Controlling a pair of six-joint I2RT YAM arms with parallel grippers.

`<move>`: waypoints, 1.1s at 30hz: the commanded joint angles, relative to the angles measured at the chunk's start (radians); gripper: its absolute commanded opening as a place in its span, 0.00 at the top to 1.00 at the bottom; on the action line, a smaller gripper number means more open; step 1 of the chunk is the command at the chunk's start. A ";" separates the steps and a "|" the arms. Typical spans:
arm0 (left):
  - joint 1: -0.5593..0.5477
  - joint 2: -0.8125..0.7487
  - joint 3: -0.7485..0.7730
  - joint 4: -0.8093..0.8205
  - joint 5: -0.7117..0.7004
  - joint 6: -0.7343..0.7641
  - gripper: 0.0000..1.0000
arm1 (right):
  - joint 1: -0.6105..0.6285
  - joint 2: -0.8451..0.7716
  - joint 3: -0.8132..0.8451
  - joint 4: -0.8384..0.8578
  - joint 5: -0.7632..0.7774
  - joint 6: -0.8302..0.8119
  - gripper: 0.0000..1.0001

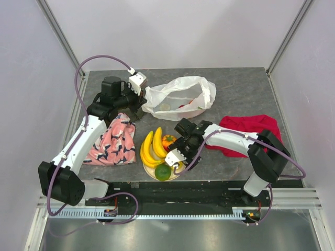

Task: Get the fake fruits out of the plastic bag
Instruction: Place the fake fruit on the plate, then adjust the plastic bag at the center of the board.

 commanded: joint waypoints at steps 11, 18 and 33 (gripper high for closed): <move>-0.003 0.027 0.057 0.032 0.054 -0.034 0.98 | -0.224 -0.094 0.172 -0.208 0.061 0.099 0.02; -0.004 0.015 0.031 0.024 0.094 -0.135 0.98 | -0.359 0.123 0.719 -0.330 -0.193 0.381 0.06; -0.026 -0.014 -0.102 0.016 0.108 -0.140 0.98 | -0.382 0.276 0.518 0.016 0.120 0.738 0.66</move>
